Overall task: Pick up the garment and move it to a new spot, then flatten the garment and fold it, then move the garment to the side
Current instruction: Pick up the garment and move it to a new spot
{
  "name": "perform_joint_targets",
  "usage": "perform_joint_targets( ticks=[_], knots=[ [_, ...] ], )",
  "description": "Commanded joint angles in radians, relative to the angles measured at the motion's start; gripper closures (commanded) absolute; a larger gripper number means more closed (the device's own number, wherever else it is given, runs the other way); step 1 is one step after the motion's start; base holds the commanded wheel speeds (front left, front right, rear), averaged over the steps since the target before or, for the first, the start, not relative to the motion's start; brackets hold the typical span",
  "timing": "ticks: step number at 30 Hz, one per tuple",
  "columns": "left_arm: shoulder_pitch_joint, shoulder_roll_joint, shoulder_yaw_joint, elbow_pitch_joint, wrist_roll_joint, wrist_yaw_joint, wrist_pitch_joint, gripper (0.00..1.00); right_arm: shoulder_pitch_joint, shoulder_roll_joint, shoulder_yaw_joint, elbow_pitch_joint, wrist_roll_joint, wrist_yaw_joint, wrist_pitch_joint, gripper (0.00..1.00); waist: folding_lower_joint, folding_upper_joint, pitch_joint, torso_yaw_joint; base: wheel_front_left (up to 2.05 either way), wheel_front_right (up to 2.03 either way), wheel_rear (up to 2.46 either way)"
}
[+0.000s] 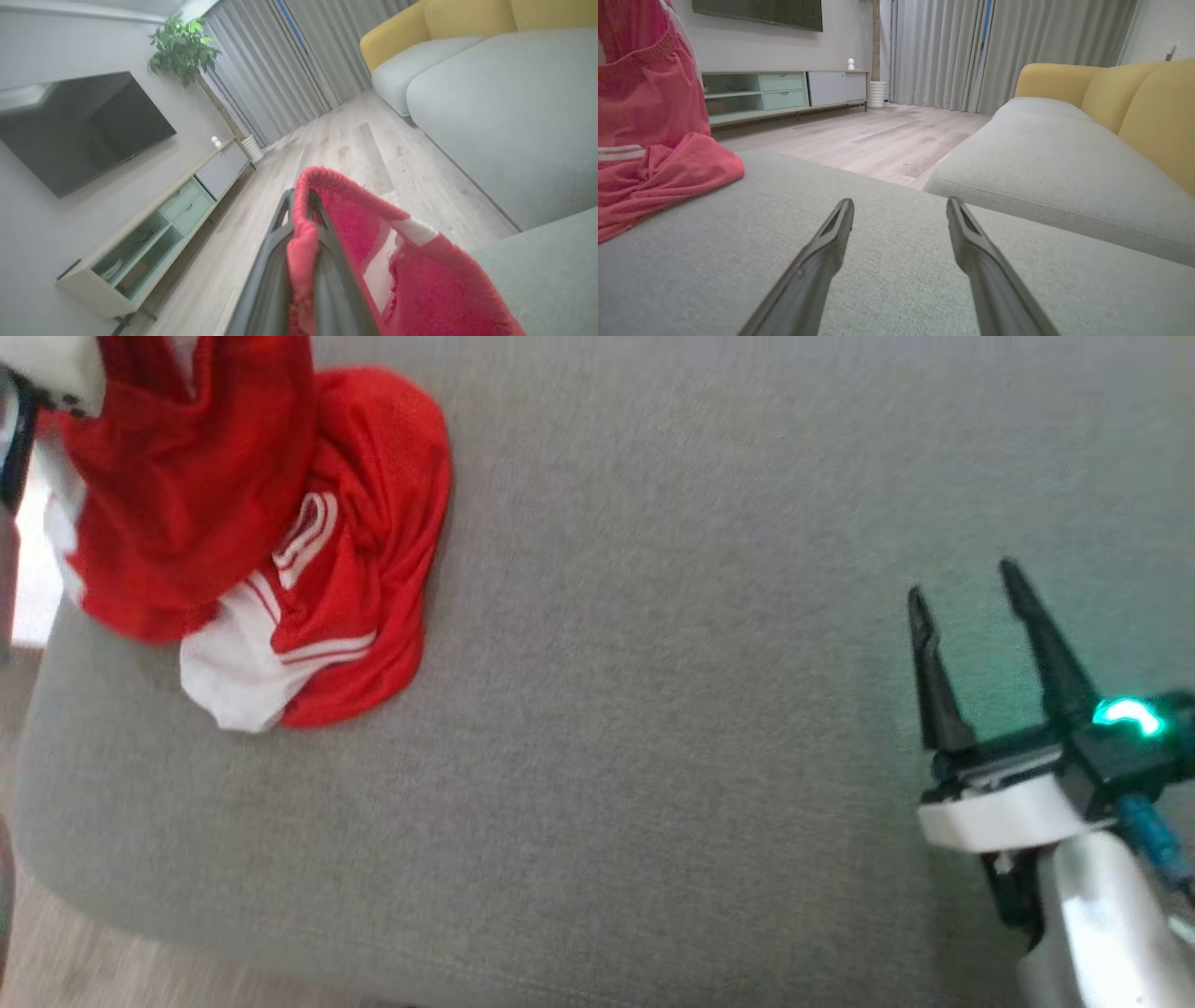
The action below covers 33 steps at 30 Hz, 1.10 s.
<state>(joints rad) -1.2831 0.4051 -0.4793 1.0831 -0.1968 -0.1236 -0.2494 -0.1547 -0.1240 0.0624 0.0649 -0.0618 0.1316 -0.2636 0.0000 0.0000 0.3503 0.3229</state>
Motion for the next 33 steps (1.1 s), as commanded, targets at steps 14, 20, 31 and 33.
perform_joint_targets(
  ticks=[14,20,31,33],
  knots=[
    [-0.115,0.025,-0.274,-0.318,-0.19,-0.007,0.125,1.0,0.171,0.073,0.049,-0.021,0.066,-0.001,0.002,0.0,0.0,0.0,-0.36,-0.353,0.0,0.0,0.0],
    [-0.107,0.014,-0.366,-0.446,-0.361,-0.007,0.184,1.0,0.174,0.073,0.062,-0.024,0.111,-0.001,0.002,0.0,0.0,0.0,-0.365,-0.471,0.0,0.0,0.0],
    [0.117,-0.078,-0.533,-0.519,-0.48,-0.007,0.153,1.0,0.143,0.074,0.098,-0.052,0.163,-0.001,0.002,0.0,0.0,0.0,-0.27,-0.563,0.0,0.0,0.0],
    [0.19,-0.098,-0.562,-0.509,-0.483,-0.007,0.121,1.0,0.136,0.074,0.105,-0.056,0.169,-0.001,0.002,0.0,0.0,0.0,-0.243,-0.562,0.0,0.0,0.0]
  ],
)
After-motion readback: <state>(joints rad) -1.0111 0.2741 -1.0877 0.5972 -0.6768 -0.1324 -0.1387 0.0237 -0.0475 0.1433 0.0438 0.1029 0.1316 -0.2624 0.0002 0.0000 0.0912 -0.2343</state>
